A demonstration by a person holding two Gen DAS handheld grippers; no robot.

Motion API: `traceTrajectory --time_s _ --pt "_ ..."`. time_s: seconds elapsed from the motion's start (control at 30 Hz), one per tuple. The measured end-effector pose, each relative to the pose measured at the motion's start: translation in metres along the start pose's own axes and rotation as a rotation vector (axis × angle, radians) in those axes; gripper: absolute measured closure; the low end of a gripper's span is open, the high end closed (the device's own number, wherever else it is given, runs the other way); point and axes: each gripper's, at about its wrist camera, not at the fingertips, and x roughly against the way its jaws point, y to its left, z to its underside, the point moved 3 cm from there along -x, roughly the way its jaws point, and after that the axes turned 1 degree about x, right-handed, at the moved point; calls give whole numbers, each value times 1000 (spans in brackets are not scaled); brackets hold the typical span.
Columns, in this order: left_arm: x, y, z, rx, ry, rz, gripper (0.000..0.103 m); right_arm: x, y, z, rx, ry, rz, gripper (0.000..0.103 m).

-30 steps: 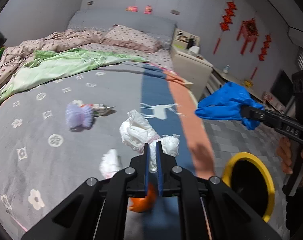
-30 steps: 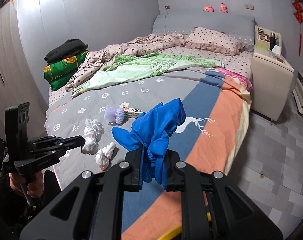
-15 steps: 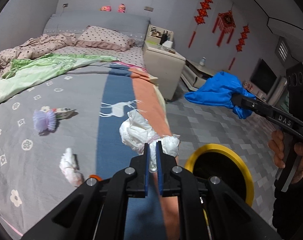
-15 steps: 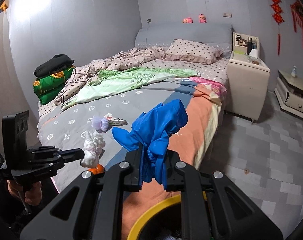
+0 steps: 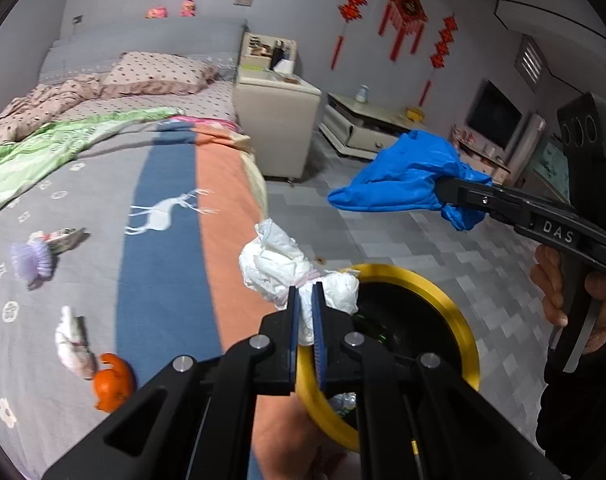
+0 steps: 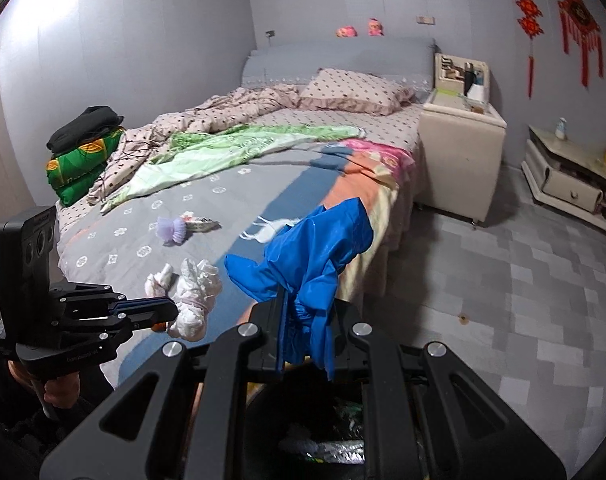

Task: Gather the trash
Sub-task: 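Open the left tool over the bin while the right tool drops the blue glove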

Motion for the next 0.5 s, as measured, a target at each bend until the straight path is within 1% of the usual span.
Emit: traceTrajectory --time_s 0.2,0.33,0.5 --pt "-28 -29 11 -37 56 41 97 7 -14 21 16 72 66 89" --pt "-45 -39 22 -37 109 75 97 5 -27 37 -7 125 102 89" --pt "-56 -49 35 -59 158 94 97 3 -31 52 -9 175 85 89"
